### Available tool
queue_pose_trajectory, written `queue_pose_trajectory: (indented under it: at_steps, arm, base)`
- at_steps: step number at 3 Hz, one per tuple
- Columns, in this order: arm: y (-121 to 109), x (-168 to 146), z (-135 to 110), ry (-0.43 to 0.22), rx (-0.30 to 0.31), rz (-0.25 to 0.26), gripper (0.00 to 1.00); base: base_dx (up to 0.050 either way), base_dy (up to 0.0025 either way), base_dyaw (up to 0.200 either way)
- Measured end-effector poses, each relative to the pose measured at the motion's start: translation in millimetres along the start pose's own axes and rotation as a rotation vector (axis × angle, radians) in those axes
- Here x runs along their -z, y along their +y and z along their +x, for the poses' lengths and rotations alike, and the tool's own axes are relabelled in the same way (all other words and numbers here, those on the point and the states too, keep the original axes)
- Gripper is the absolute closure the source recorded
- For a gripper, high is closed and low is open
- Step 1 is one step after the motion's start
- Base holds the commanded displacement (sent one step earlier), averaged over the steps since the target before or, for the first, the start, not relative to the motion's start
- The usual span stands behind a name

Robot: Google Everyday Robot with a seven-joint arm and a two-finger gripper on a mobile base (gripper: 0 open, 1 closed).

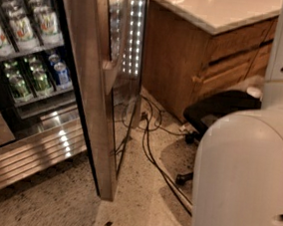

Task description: Close right fridge door

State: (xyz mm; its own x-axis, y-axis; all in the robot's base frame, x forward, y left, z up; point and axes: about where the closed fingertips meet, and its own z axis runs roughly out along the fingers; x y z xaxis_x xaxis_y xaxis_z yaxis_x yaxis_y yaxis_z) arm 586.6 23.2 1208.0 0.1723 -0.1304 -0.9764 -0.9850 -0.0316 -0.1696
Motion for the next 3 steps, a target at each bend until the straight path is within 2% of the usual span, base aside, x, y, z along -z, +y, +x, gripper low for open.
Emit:
queue_pose_trajectory:
  at_steps: [1, 2, 3]
  arm:
    - [0, 1, 0, 0.000, 0.000, 0.000, 1.00]
    - [4, -34, -4, -0.013, 0.018, -0.080, 1.00]
    - [5, -32, -3, -0.013, 0.018, -0.080, 1.00]
  base:
    - [0.000, 0.00000, 0.000]
    - [0.000, 0.00000, 0.000]
    - [0.000, 0.00000, 0.000]
